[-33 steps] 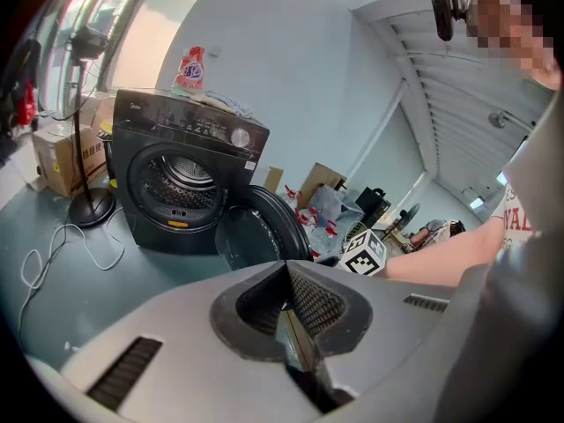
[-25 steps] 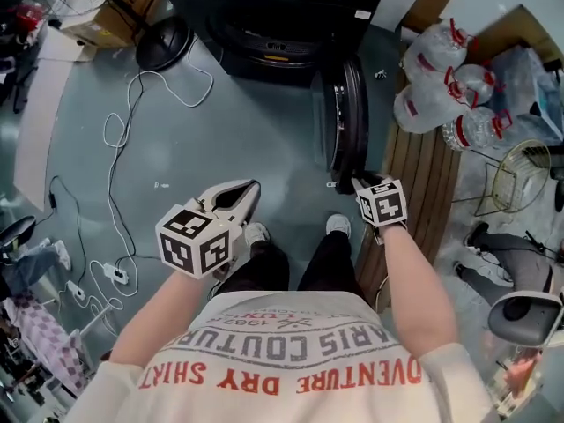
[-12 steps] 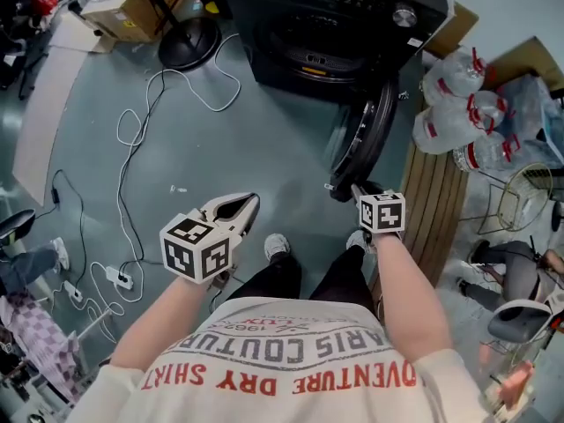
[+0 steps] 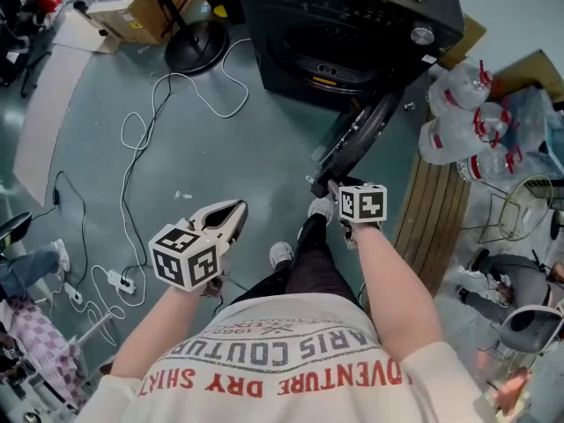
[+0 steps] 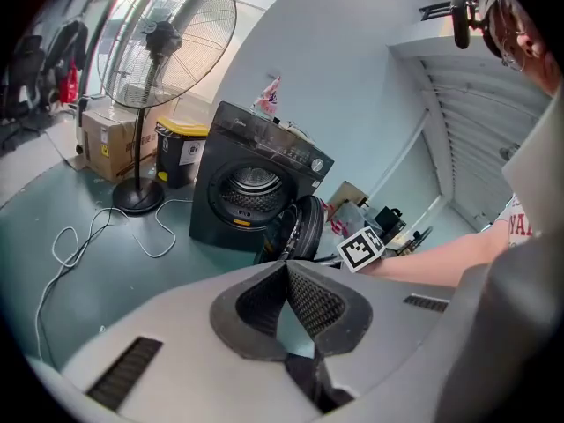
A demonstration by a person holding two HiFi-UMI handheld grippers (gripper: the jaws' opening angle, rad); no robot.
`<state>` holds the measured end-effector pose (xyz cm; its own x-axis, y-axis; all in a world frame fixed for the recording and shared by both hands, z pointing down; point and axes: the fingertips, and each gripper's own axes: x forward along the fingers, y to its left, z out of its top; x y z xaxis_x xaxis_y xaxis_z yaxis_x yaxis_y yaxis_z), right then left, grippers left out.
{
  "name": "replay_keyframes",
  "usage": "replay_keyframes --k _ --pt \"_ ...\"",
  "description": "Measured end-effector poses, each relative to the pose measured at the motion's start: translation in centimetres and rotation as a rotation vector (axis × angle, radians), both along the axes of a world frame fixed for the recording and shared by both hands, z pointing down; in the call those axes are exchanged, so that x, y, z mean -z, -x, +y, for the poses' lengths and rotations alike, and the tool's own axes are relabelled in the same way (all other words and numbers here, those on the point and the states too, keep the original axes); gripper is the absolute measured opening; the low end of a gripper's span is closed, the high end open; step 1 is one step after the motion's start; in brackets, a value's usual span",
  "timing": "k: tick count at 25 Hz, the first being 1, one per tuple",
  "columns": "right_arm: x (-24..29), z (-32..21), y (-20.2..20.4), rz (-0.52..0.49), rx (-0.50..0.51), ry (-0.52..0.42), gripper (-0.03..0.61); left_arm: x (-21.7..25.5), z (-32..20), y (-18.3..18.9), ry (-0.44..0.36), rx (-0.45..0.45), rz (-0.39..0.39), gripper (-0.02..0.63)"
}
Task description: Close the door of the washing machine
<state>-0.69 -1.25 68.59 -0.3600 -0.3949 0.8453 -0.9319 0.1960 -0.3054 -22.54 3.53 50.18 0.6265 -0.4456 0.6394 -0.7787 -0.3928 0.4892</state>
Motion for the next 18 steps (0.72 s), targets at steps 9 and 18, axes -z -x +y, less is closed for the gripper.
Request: replay_keyframes --k 9,18 --pt "0.1 -4.4 5.6 -0.106 0.032 0.004 0.169 1.3 -4.6 2.1 -0.002 0.055 -0.053 0.026" --pt "0.4 -9.5 10.8 -0.178 0.214 0.014 0.132 1.3 -11.5 3.8 0.027 0.104 -0.1 0.026"
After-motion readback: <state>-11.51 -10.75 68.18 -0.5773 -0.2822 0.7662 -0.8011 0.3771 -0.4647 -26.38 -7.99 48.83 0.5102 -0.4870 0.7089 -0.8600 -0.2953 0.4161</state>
